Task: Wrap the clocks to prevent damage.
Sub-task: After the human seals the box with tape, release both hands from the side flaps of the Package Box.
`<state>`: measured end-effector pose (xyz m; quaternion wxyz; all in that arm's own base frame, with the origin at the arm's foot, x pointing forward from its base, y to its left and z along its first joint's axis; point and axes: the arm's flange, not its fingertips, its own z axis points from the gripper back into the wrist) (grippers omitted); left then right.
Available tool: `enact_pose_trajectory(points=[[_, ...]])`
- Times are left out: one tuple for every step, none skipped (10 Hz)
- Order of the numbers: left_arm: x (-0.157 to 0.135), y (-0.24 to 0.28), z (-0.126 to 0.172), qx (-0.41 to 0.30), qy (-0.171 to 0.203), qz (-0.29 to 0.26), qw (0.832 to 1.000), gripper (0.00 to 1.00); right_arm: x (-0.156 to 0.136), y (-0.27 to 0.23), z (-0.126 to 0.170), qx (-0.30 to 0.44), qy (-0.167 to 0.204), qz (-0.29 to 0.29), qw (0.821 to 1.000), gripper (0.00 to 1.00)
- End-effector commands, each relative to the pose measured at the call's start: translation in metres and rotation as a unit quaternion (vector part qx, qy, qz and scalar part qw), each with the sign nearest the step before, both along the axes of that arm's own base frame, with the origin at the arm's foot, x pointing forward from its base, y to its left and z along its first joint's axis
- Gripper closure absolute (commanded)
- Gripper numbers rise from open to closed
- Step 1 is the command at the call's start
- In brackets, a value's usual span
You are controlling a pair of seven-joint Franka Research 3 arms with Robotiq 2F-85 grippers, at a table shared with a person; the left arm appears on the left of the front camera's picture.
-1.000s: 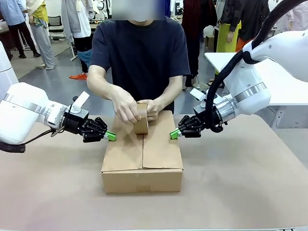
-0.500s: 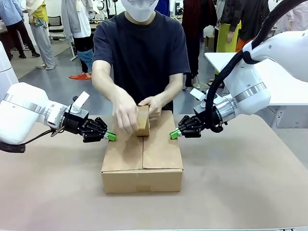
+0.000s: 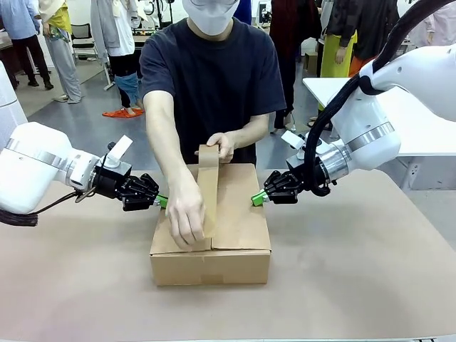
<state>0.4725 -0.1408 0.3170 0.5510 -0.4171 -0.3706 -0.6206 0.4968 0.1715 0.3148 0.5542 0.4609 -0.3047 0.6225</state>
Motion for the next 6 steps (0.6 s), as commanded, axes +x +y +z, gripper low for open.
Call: enact_pose_trajectory(points=[[0.0,-0.0024,-0.0011,0.001,0.0,-0.001,1.0,1.0,-0.0008,0.0001,-0.0036,0.0,0.0,-0.004,1.0,0.99],[0.0,-0.0024,-0.0011,0.001,0.0,-0.001,1.0,1.0,-0.0008,0.0001,-0.0036,0.0,0.0,-0.004,1.0,0.99],[0.0,-0.0024,-0.0011,0.001,0.0,-0.001,1.0,1.0,-0.0008,0.0001,-0.0036,0.0,0.0,-0.004,1.0,0.99],[0.0,-0.0024,-0.0011,0.001,0.0,-0.001,1.0,1.0,-0.0008,0.0001,-0.0036,0.0,0.0,-0.004,1.0,0.99],[0.0,-0.0024,-0.0011,0.001,0.0,-0.001,1.0,1.0,-0.0008,0.0001,-0.0036,0.0,0.0,-0.004,1.0,0.99],[0.0,-0.0024,-0.0011,0.001,0.0,-0.001,1.0,1.0,-0.0008,0.0001,-0.0036,0.0,0.0,-0.004,1.0,0.99]])
